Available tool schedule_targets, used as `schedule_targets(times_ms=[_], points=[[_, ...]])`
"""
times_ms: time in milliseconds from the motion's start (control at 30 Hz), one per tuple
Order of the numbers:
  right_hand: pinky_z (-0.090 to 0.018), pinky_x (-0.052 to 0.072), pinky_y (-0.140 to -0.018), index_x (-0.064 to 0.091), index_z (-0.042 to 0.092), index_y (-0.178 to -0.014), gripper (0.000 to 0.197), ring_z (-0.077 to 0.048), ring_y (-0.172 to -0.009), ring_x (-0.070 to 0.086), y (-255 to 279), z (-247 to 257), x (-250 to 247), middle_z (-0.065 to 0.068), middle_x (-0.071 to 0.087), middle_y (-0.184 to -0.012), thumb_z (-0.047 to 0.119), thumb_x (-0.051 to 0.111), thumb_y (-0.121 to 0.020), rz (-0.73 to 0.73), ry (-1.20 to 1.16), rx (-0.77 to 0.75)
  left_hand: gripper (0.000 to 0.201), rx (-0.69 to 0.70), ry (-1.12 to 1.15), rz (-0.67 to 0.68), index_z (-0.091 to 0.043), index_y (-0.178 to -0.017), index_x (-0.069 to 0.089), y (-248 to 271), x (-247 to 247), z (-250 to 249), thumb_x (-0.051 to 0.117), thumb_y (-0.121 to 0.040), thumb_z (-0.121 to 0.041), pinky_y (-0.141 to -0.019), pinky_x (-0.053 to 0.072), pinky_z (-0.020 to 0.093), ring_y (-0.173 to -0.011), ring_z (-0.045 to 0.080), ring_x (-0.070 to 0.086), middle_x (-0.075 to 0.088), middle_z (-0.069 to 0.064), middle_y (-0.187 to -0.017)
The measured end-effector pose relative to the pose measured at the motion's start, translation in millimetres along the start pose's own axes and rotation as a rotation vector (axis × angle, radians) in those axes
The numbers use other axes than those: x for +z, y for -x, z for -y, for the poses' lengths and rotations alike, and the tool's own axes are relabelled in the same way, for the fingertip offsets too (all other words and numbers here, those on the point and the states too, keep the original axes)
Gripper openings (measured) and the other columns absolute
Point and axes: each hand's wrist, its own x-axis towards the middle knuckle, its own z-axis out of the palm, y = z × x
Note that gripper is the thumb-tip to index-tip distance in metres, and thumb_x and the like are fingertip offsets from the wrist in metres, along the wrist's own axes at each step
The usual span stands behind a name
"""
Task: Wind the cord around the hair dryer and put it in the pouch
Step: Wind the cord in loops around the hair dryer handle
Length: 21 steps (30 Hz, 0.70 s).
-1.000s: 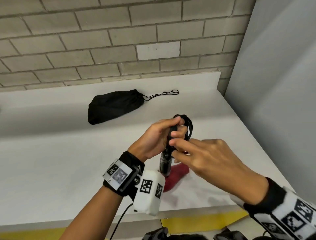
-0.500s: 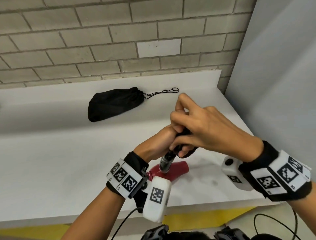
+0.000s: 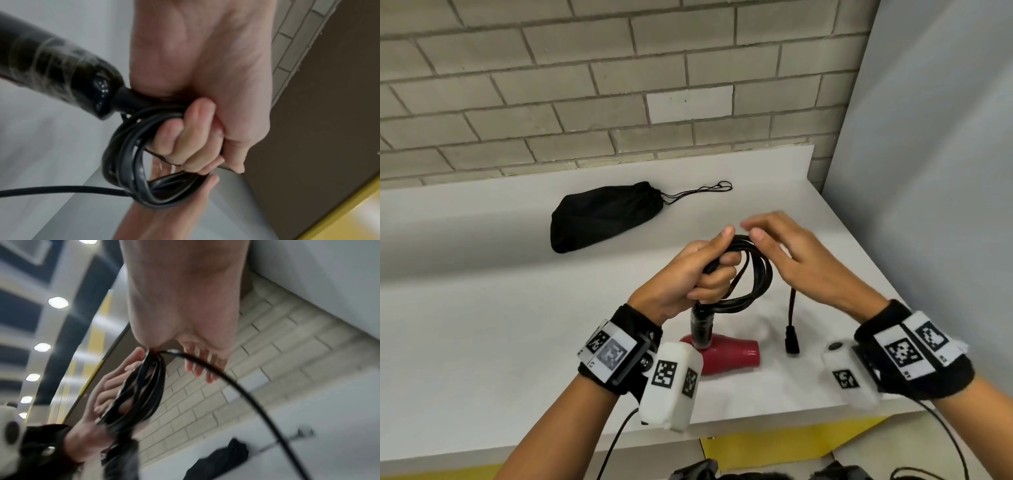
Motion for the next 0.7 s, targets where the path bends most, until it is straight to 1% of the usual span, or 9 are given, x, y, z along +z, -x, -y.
schedule_targets(times_ms=[33,100,167,233,367,433,500,600,700], points=[[-0.019,0.044,-0.092,0.060,0.015,-0.110,0.052,-0.012,-0.103,0.060,2.0,-0.5,9.7,-0.001,0.064,-0.106,0.057,0.038,-0.090,-0.003,-0.140,0.049,0.041,0.019,0.036,-0.008,-0.020,-0.063,0.039,-1.3,0.6,2.0,0.032,-0.092,-0.049,-0.034,0.015,0.018,-0.028,0.001,0.015,0.022,-0.014,-0.037],[-0.027,0.047,-0.077,0.061,0.010,-0.093,0.057,-0.015,-0.079,0.063,3.0,3.8,26.8,-0.008,0.067,-0.082,0.062,0.040,-0.088,-0.081,-0.298,0.085,0.043,0.057,0.131,-0.011,-0.022,-0.060,0.040,-4.1,1.4,7.4,0.033,-0.091,-0.051,-0.033,0.015,0.018,-0.026,0.001,0.017,0.024,-0.014,-0.036],[-0.025,0.045,-0.059,0.057,0.007,-0.080,0.054,-0.013,-0.055,0.056,0.3,11.4,34.5,-0.005,0.059,-0.058,0.059,0.044,-0.087,-0.200,-0.306,0.094,0.046,0.055,0.246,-0.015,-0.023,-0.057,0.043,-6.4,2.5,10.5,0.037,-0.087,-0.056,-0.034,0.013,0.019,-0.024,0.000,0.020,0.026,-0.014,-0.033],[-0.021,0.044,-0.052,0.055,0.003,-0.076,0.053,-0.011,-0.044,0.052,-2.8,17.3,38.1,-0.004,0.053,-0.048,0.055,0.046,-0.083,-0.274,-0.306,0.100,0.049,0.029,0.331,-0.010,-0.023,-0.055,0.043,-8.1,2.5,11.2,0.038,-0.083,-0.063,-0.035,0.014,0.020,-0.023,0.001,0.023,0.027,-0.013,-0.031],[-0.017,0.038,-0.047,0.052,-0.002,-0.069,0.057,-0.008,-0.039,0.047,-7.5,18.5,39.4,0.001,0.047,-0.045,0.053,0.046,-0.083,-0.361,-0.229,0.084,0.049,0.007,0.372,0.001,-0.020,-0.058,0.042,-10.6,0.0,10.4,0.034,-0.090,-0.056,-0.038,0.024,0.023,-0.024,0.006,0.028,0.028,-0.010,-0.031],[-0.018,0.037,-0.046,0.054,-0.001,-0.067,0.058,-0.009,-0.041,0.046,-10.3,17.1,40.0,0.006,0.052,-0.047,0.054,0.047,-0.083,-0.372,-0.221,0.085,0.045,0.013,0.419,0.024,-0.015,-0.063,0.046,-11.6,-1.6,10.5,0.033,-0.093,-0.046,-0.040,0.029,0.024,-0.026,0.009,0.030,0.031,-0.007,-0.033],[-0.014,0.038,-0.047,0.061,0.001,-0.069,0.053,-0.006,-0.041,0.050,-13.8,14.0,39.2,0.014,0.061,-0.056,0.050,0.049,-0.085,-0.375,-0.237,0.099,0.041,0.021,0.445,0.023,-0.012,-0.070,0.048,-13.6,-2.3,11.7,0.032,-0.095,-0.040,-0.041,0.032,0.024,-0.028,0.009,0.030,0.032,-0.006,-0.035],[-0.011,0.037,-0.046,0.065,-0.001,-0.073,0.046,-0.004,-0.040,0.051,-17.0,10.9,40.4,0.015,0.067,-0.066,0.038,0.052,-0.093,-0.375,-0.228,0.104,0.040,0.025,0.478,-0.029,-0.013,-0.068,0.047,-16.5,0.1,14.7,0.034,-0.095,-0.039,-0.039,0.026,0.023,-0.026,0.007,0.027,0.030,-0.007,-0.034],[-0.013,0.037,-0.046,0.064,0.000,-0.072,0.045,-0.005,-0.039,0.046,-18.3,8.4,41.6,0.014,0.066,-0.060,0.038,0.053,-0.093,-0.364,-0.222,0.106,0.041,0.029,0.469,-0.143,-0.017,-0.062,0.045,-18.4,4.5,16.4,0.040,-0.092,-0.043,-0.036,0.019,0.021,-0.025,0.005,0.021,0.025,-0.009,-0.033]])
